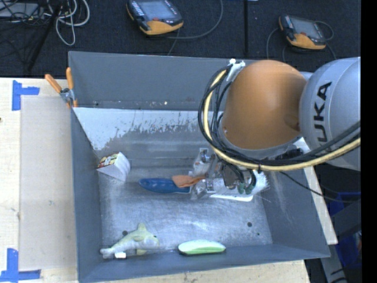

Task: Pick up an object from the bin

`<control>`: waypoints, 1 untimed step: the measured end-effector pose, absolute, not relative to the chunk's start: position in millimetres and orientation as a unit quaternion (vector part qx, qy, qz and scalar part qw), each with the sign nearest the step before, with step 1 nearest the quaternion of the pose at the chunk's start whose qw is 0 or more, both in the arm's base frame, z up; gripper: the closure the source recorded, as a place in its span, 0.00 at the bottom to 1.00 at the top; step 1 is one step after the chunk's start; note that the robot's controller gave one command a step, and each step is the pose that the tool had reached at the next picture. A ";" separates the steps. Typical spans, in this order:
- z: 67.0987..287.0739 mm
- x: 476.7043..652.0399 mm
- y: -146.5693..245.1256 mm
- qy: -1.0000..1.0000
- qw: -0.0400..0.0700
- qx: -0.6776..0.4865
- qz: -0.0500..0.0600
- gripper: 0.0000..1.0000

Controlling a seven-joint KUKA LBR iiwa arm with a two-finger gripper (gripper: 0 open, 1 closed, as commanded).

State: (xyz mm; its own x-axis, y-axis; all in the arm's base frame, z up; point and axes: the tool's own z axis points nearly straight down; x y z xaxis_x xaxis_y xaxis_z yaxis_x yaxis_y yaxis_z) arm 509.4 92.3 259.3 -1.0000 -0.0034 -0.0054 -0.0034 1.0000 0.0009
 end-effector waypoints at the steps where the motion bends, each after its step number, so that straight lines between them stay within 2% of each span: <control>1: 257.1 509.5 92.3 1.000 0.002 -0.002 0.000 0.00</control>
Offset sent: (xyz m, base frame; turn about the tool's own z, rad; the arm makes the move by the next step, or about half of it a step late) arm 0.0000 0.0000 0.0000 0.0000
